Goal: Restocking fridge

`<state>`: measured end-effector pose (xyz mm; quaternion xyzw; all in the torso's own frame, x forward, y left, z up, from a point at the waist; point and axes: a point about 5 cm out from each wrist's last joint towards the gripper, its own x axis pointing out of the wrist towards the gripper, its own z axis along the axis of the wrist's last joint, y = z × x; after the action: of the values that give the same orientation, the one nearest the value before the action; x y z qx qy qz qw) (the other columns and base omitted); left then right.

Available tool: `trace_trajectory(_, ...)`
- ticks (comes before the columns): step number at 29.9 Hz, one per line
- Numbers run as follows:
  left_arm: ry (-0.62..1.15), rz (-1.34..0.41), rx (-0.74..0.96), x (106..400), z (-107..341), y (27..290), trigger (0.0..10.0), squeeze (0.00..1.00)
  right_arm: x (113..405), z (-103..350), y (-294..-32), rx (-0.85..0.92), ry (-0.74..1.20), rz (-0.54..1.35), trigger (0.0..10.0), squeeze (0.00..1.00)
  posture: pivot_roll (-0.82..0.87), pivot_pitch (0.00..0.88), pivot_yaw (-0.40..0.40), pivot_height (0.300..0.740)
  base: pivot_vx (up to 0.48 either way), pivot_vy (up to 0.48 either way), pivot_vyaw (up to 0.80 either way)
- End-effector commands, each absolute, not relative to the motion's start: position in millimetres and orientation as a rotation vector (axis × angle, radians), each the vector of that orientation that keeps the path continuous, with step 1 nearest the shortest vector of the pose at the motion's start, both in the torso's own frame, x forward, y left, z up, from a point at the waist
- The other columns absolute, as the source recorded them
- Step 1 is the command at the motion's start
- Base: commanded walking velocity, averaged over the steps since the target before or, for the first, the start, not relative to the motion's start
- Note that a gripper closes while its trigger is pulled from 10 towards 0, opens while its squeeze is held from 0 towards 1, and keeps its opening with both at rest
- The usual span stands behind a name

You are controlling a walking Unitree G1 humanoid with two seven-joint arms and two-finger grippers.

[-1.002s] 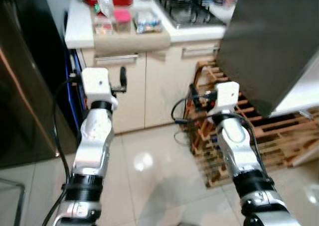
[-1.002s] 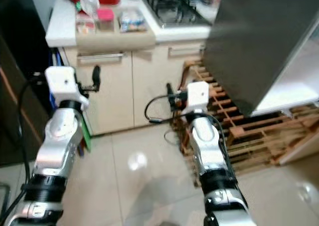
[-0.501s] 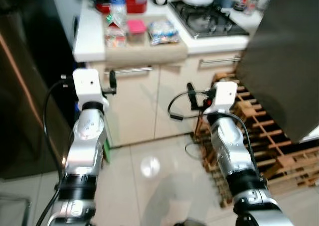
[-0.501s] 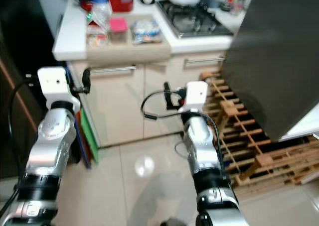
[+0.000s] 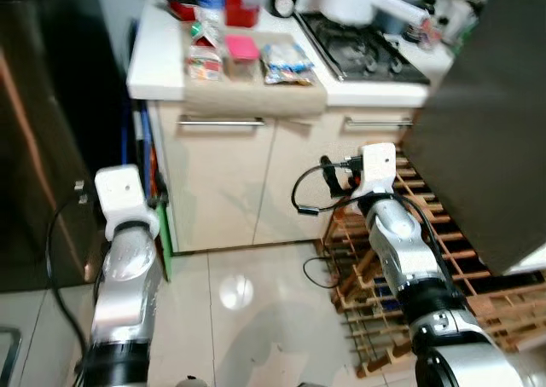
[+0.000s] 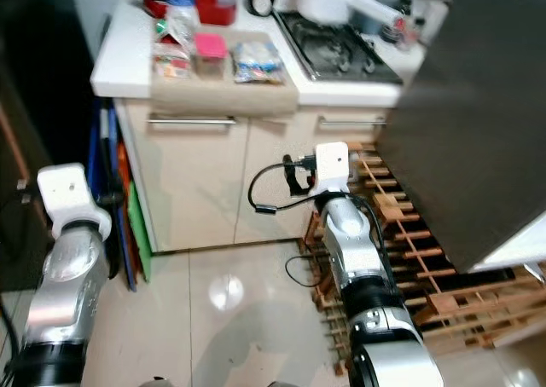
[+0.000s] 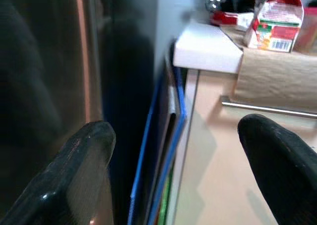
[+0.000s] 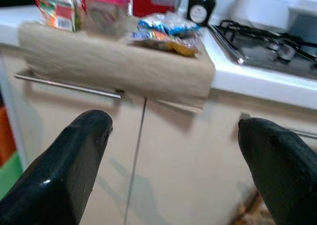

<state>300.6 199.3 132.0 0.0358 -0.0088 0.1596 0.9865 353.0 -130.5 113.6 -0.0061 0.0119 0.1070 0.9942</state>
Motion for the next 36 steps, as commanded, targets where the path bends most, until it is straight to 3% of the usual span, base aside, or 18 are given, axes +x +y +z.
trace_trajectory(1,-0.012,0.272,0.085,308.3,132.1,186.6,10.0,0.0,354.7,115.8,-139.7,0.006,0.008,0.177,10.0,0.0,0.0,0.0,-0.12,0.74,0.244,-0.409,0.53)
trace_trajectory(14,-0.067,0.187,0.232,323.2,159.7,189.5,10.0,0.0,342.8,102.1,-148.7,0.131,0.007,0.015,10.0,0.0,-0.02,0.0,-0.011,0.74,0.058,-0.094,0.08)
trace_trajectory(23,-0.052,0.194,0.118,321.1,151.8,190.9,10.0,0.0,342.4,108.8,-139.9,0.03,-0.039,0.044,10.0,0.0,-0.03,0.0,0.004,0.74,0.0,0.0,0.0)
trace_trajectory(29,-0.181,0.21,0.125,322.9,175.7,187.1,10.0,0.0,346.6,125.6,-133.0,0.028,-0.114,0.11,10.0,0.0,-0.01,0.0,-0.017,0.74,0.446,0.0,0.08)
trace_trajectory(36,-0.211,0.16,0.116,323.5,179.2,180.2,10.0,0.0,350.6,126.8,-135.4,0.039,-0.109,0.081,10.0,0.0,-0.01,0.0,-0.02,0.74,0.48,0.0,0.14)
